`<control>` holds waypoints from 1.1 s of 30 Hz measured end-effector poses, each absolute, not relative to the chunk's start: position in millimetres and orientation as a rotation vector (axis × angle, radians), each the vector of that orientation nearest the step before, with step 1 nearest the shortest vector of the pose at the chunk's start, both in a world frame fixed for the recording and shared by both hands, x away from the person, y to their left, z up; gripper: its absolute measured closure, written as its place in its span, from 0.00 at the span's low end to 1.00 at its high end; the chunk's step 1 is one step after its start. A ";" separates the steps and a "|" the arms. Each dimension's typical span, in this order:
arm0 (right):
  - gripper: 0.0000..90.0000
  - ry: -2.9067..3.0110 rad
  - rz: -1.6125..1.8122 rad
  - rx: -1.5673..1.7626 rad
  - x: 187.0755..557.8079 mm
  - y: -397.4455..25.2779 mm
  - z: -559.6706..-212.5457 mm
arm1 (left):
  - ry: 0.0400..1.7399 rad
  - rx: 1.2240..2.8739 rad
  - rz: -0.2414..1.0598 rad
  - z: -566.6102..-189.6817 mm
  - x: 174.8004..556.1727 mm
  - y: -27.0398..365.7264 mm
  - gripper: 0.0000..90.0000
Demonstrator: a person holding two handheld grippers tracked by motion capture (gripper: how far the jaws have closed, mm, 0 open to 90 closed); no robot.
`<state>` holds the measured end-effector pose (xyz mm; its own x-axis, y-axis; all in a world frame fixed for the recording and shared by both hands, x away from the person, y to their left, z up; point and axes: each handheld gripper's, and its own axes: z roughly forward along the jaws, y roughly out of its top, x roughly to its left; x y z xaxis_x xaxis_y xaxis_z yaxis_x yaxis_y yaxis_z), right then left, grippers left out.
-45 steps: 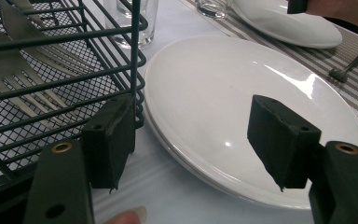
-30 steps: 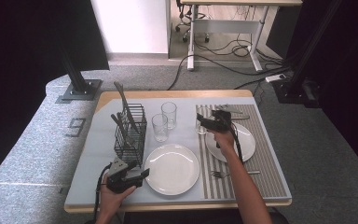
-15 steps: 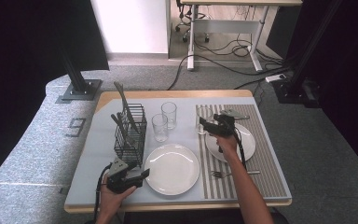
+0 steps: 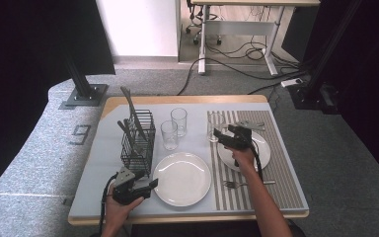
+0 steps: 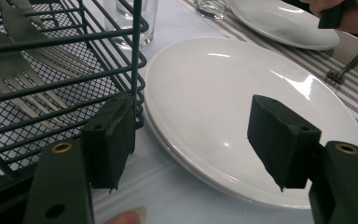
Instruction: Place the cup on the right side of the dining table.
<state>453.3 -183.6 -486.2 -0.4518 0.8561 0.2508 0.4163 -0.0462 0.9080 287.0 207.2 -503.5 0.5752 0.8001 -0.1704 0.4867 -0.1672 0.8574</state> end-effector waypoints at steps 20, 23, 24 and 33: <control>0.33 1.835 1.556 1.325 409.6 -211.0 -489.9 | 1.052 1.829 0.403 -504.5 286.9 204.7 0.35; 0.33 1.838 1.562 1.316 406.3 -211.4 -489.6 | 1.050 1.833 0.401 -504.6 286.7 204.0 0.35; 0.33 1.842 1.563 1.310 404.8 -211.7 -489.5 | 1.048 1.834 0.401 -504.6 286.5 203.8 0.35; 0.34 1.870 1.576 1.278 388.0 -219.0 -493.3 | 1.048 1.836 0.400 -504.8 286.6 202.7 0.35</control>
